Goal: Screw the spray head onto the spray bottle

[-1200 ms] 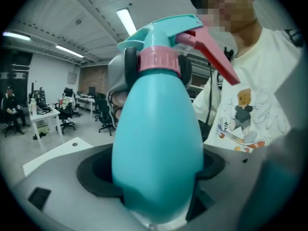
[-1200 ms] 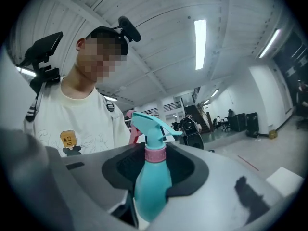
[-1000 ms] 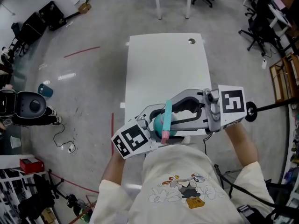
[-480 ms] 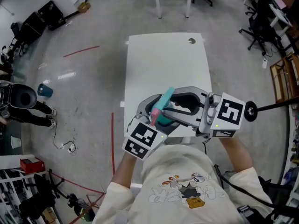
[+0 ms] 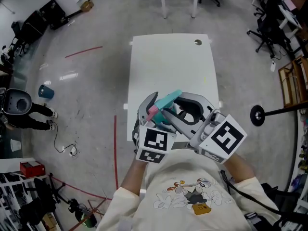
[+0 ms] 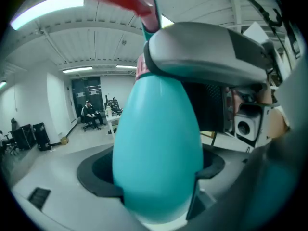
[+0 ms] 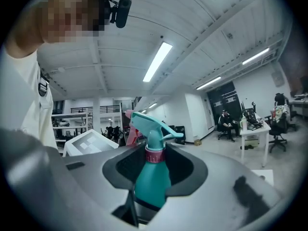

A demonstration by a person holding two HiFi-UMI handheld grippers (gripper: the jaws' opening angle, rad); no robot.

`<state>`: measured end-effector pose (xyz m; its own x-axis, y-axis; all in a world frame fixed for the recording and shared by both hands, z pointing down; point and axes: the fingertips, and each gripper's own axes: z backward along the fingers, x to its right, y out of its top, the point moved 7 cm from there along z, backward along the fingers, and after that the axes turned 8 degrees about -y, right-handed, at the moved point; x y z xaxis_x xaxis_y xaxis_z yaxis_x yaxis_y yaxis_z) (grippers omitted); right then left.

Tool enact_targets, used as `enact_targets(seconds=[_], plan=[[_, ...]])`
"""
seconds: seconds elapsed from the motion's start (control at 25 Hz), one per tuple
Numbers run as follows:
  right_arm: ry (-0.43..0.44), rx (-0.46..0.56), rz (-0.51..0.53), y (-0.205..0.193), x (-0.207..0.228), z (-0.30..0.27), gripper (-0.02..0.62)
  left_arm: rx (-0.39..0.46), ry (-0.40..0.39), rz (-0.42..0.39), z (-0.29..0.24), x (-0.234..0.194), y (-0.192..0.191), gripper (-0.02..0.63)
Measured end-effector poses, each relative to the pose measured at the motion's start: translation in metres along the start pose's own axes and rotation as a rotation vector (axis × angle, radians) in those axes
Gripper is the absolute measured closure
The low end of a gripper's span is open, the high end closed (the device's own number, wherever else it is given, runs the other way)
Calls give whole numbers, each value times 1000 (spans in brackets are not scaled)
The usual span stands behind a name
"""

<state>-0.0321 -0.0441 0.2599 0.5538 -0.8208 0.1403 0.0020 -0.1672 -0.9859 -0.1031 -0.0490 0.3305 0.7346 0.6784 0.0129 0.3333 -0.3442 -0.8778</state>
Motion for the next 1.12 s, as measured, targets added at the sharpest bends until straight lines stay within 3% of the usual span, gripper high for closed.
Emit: enact_targets(seconds=[0.24, 0.36, 0.52, 0.68, 0.88, 1.12], plan=[[-124, 0, -35, -2, -1, 1, 465, -8, 157, -49, -3, -3, 0, 175], [-130, -10, -25, -6, 1, 3, 465, -15, 166, -55, -8, 0, -2, 175], [-36, -61, -24, -8, 1, 4, 462, 3, 54, -41, -8, 3, -5, 175], [112, -124, 32, -6, 8, 11, 382, 11, -60, -65, -2, 1, -8, 175], [344, -196, 146, 18, 11, 20, 367, -34, -247, -174, 6, 2, -11, 175], [471, -418, 325, 17, 4, 16, 368, -159, -349, -303, 4, 16, -23, 175]])
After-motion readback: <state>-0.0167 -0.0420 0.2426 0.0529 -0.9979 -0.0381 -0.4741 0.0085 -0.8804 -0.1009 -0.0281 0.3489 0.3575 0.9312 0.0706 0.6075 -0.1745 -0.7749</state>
